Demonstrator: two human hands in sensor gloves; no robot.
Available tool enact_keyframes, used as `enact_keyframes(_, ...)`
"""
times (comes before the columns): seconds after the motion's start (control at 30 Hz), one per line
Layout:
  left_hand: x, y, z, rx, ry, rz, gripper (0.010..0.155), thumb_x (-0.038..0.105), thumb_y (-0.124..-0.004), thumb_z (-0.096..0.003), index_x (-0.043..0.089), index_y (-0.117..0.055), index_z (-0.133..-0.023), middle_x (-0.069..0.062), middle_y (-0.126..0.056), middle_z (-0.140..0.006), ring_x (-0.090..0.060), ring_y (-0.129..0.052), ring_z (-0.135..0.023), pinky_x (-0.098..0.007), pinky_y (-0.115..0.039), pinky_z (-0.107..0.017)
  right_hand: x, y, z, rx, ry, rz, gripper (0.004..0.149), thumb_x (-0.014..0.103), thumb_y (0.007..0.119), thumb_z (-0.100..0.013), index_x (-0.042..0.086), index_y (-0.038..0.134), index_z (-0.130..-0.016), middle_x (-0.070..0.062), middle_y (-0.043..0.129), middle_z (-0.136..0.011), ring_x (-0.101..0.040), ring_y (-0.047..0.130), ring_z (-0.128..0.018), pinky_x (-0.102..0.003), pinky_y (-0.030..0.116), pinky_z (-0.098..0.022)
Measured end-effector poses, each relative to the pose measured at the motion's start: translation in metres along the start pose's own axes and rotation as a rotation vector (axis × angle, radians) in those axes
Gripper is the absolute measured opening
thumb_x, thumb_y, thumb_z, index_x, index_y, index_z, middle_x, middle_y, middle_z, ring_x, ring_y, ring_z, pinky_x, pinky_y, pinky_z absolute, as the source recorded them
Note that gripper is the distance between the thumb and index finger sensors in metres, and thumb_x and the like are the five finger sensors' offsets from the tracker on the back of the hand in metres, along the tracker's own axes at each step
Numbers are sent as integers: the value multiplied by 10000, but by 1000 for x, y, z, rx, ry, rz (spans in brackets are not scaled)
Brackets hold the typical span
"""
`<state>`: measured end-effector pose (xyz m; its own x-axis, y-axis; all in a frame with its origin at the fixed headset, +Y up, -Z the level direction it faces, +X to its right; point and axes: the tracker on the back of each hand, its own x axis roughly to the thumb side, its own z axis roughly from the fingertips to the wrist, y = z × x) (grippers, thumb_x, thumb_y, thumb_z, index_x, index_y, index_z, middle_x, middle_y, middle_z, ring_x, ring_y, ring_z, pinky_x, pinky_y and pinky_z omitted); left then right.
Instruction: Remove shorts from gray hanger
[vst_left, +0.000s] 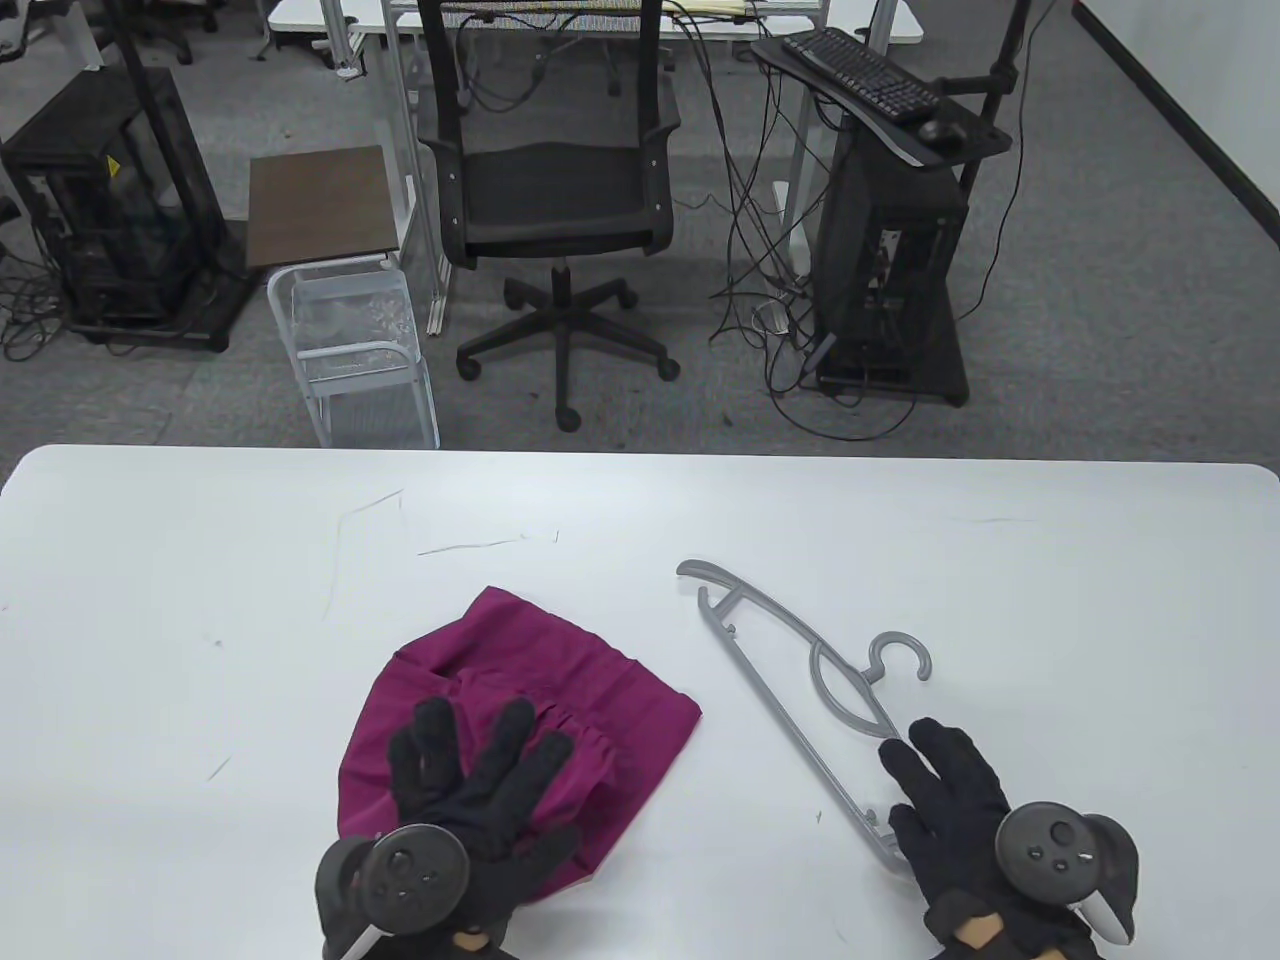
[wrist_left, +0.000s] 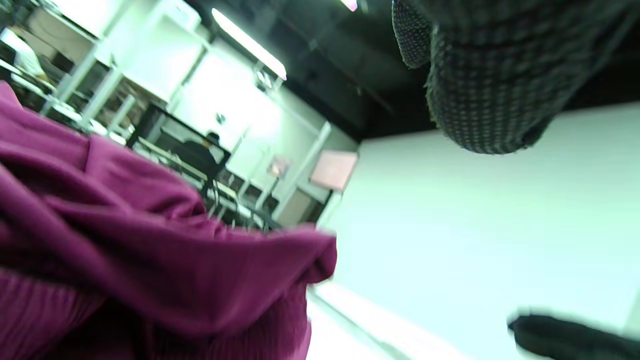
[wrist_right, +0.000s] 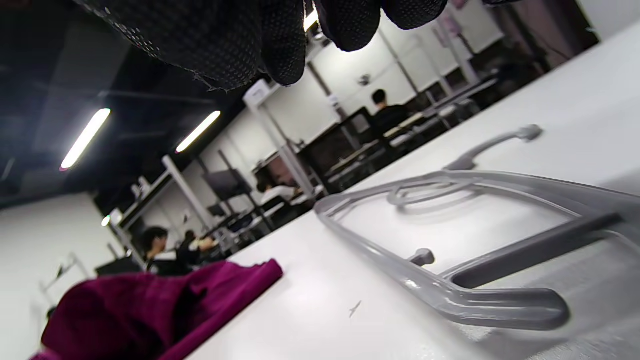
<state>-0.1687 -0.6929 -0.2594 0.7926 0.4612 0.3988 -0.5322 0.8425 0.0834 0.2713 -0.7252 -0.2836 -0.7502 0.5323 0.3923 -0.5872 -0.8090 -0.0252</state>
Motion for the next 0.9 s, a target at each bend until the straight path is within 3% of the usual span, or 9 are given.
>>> enact_keyframes(0.17,-5,-23,-8,-254,127,-77,817,606,-866,-337,604,-464,-1048,357,-68,-1105,-194,201,-984,-580,14,-740,24,20,-3,129,-130,118,552,316,769,-518,177,650,-1039,-162,461,-1161,-518,384,-1030,-776,435,-652)
enact_keyframes(0.27,-11,-29,-8,-320,165,-47,808,599,-854,-350,586,-462,-1056,341,-73,-1114,-214,180,-994,-589,-8,-744,31,31,-4,189,-152,139,549,316,770,-517,181,655,-1037,-157,462,-1163,-515,384,-1032,-777,431,-655)
enact_keyframes(0.53,-19,-26,-6,-300,203,8,781,595,-833,-366,564,-485,-1064,322,-99,-1130,-245,145,-1017,-600,-37,-749,37,49,-6,282,-164,204,547,322,770,-515,184,663,-1033,-158,432,-1167,-511,346,-1033,-775,416,-658)
enact_keyframes(0.9,-21,-26,-5,-303,220,36,763,591,-818,-377,551,-496,-1068,301,-110,-1145,-262,126,-1028,-603,-51,-752,34,46,-5,271,-155,206,541,325,769,-514,181,674,-1027,-160,442,-1164,-511,357,-1030,-774,425,-654)
